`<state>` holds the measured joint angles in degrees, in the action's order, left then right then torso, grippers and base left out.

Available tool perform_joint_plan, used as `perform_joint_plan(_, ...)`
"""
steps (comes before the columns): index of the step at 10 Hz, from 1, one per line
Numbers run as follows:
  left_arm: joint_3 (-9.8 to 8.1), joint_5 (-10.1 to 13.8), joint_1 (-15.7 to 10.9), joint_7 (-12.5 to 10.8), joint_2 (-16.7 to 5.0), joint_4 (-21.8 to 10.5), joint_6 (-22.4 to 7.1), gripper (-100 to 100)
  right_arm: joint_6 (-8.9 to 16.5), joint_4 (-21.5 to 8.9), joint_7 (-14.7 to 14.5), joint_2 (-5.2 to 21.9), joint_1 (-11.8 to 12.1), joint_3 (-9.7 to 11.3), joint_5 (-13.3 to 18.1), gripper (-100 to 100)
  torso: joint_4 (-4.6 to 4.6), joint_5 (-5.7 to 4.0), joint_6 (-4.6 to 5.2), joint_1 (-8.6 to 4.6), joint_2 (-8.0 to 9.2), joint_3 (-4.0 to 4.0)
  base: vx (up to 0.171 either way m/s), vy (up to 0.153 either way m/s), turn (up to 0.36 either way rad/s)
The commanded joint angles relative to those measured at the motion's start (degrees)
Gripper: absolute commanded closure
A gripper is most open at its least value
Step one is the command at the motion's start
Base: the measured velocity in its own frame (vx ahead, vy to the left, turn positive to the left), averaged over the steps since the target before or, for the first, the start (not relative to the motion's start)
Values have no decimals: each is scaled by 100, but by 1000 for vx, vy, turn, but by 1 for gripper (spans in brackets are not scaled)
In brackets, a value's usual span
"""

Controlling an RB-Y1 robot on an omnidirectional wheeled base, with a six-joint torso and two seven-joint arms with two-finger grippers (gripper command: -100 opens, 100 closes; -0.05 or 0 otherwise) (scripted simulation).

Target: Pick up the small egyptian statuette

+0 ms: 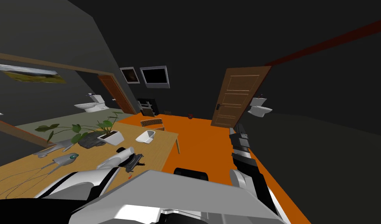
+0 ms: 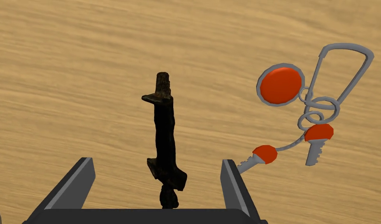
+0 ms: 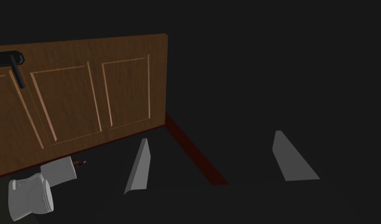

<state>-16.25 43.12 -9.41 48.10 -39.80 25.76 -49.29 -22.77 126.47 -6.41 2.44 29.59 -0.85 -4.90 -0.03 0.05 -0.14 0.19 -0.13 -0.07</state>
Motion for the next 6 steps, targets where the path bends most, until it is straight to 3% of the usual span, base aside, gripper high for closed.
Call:
perform_joint_plan(1,28,-63,-25,-66,127,-71,165,-100,0,0,0,0,0,0,0,0,0,0,0,0,0,0,-13,75,-23)
perform_joint_plan(2,60,-142,-30,-154,266,-95,308,-100,0,0,0,0,0,0,0,0,0,3,0,9,2,1,-9,81,-26)
perform_joint_plan(3,30,-73,-64,-16,193,-205,283,-100,0,0,0,0,0,0,0,0,0,4,-1,14,2,1,-3,37,-10)
perform_joint_plan(4,33,-80,-59,-31,206,-200,310,100,0,0,0,0,0,0,0,0,0,1,-1,1,1,1,-1,7,0)
perform_joint_plan(6,32,-79,-57,-29,204,-202,304,100,0,0,0,-1,0,1,0,0,-1,3,5,-8,-5,-3,-1,1,5)
